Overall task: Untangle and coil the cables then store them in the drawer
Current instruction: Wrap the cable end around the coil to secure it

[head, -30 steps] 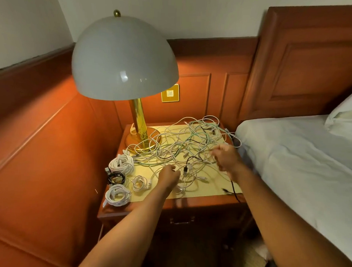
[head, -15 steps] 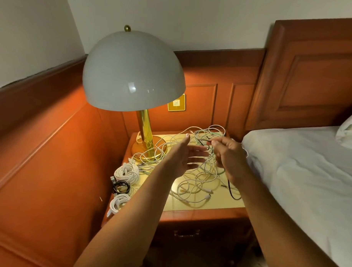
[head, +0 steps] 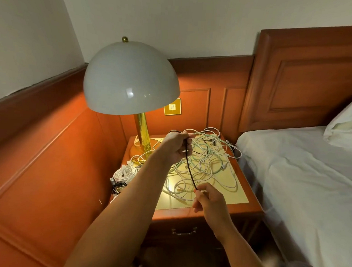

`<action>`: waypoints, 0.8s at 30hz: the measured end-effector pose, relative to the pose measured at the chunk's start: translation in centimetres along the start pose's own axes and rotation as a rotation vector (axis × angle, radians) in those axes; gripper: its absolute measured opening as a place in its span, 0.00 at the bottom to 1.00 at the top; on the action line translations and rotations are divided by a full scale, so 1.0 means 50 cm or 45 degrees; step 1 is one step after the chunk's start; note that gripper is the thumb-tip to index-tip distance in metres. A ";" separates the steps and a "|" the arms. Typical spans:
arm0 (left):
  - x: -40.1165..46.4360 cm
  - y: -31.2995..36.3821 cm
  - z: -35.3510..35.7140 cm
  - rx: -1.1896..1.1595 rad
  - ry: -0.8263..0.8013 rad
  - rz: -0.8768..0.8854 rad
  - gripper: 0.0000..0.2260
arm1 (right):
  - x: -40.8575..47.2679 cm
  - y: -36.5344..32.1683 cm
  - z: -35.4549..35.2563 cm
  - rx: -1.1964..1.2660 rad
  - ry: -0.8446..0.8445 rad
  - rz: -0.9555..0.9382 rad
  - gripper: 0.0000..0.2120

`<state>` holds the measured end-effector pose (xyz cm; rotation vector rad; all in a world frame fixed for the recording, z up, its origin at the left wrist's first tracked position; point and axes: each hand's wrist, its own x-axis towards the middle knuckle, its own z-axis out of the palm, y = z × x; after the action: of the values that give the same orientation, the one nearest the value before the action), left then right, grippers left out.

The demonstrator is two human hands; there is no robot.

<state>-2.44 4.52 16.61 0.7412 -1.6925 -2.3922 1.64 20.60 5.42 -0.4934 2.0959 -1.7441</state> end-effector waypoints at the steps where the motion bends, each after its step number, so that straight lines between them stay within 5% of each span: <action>1: -0.005 0.001 -0.002 0.021 0.005 0.014 0.13 | -0.002 -0.002 0.000 -0.018 -0.005 0.000 0.06; 9: -0.047 -0.008 0.001 -0.030 -0.118 0.094 0.18 | 0.017 -0.066 0.016 0.361 -0.151 -0.008 0.10; 14: -0.084 -0.024 -0.013 0.147 -0.018 0.154 0.09 | 0.020 -0.081 0.046 0.471 -0.185 -0.012 0.10; 24: -0.094 -0.050 -0.096 0.128 0.228 -0.155 0.06 | -0.016 -0.025 0.092 0.494 -0.103 0.023 0.05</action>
<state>4.29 3.07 14.60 1.0685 -1.7504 -2.2497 4.64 16.86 5.94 -0.4207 1.6441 -2.0179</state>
